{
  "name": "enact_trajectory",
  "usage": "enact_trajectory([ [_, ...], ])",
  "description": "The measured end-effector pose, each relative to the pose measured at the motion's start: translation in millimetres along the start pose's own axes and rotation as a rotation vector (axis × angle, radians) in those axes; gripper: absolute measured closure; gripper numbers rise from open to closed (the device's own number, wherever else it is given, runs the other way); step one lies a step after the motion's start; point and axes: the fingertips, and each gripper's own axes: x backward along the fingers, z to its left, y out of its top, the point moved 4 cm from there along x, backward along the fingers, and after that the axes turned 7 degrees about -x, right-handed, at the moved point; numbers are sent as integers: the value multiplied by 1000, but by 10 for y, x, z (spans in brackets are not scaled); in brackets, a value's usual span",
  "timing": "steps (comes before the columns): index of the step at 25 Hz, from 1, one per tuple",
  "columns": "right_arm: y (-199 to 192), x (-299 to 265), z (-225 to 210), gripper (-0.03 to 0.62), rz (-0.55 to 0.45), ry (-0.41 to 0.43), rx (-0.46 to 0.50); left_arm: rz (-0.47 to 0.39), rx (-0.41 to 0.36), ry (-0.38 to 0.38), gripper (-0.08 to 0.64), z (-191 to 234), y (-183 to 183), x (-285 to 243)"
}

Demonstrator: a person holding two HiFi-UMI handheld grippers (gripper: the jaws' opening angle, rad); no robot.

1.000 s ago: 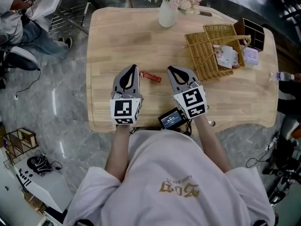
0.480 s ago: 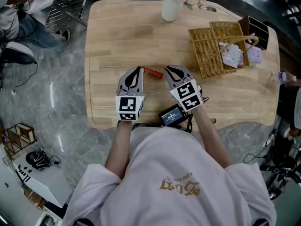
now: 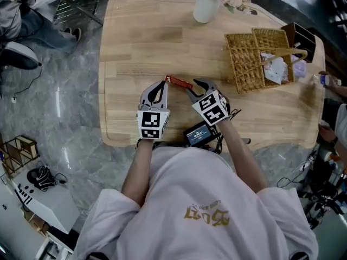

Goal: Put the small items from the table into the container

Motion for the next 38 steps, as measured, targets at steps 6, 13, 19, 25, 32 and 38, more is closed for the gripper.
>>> enact_trajectory([
  [6,-92,-254,29,419,76,10,43,15,18,-9,560,37,-94,-11],
  [13,-198,-435,50,419,152,14,85,24,41,-20,560,104,-121,-4],
  [19,-185,-443,6,435,148,18,57,21,51,-23,560,127,-128,-25],
  [25,-134,-400,18,462,139,7,52,8,41,-29,560,111,-65,0],
  [32,-4,-161,46,463,57,-22,9,-25,42,-12,560,124,58,55],
  [38,116,179,37,463,-38,-53,-30,-78,19,1,560,87,291,142],
])
